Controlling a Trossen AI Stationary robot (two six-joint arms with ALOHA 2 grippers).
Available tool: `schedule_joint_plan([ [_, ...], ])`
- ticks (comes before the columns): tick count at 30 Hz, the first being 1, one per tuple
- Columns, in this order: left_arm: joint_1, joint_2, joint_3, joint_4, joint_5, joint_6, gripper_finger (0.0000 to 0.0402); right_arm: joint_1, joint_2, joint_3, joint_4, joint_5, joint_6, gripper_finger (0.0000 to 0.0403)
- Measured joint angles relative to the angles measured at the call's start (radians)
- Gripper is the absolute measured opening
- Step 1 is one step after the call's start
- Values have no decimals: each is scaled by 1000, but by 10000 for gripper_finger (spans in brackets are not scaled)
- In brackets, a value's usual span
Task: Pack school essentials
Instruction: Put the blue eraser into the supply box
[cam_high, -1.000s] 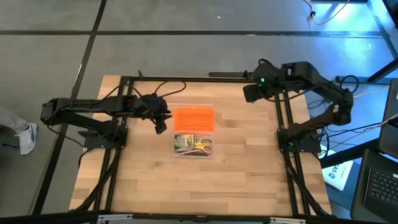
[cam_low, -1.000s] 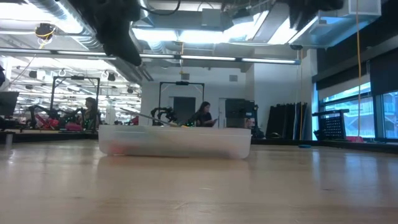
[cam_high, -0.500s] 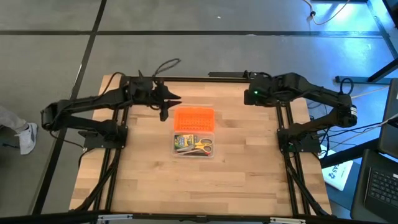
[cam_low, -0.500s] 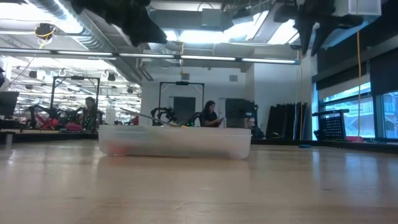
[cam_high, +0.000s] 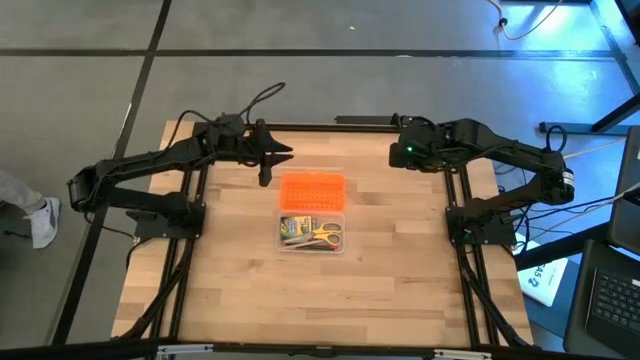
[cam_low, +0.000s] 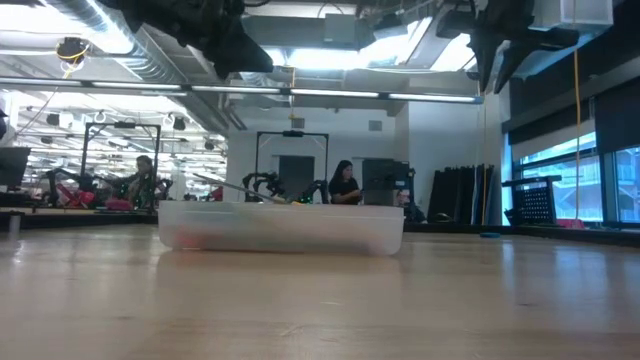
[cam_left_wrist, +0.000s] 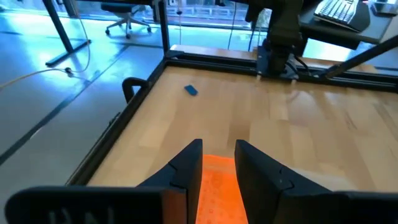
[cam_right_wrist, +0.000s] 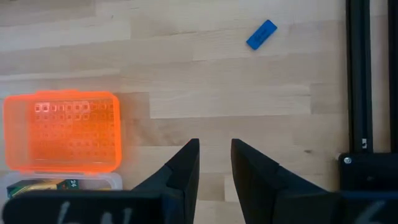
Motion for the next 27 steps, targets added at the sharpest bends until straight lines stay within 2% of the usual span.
schedule_joint_plan([
  [10, -4, 0, 0, -32, 37, -2, 86, 0, 0, 0, 7, 0, -1, 94],
  [17, -4, 0, 0, -31, 241, 24, 86, 0, 0, 0, 6, 0, -1, 94],
  [20, -4, 0, 0, -31, 237, 70, 86, 0, 0, 0, 6, -1, -2, 94],
  [27, -4, 0, 0, -31, 235, 72, 86, 0, 0, 0, 5, -1, 34, 94],
])
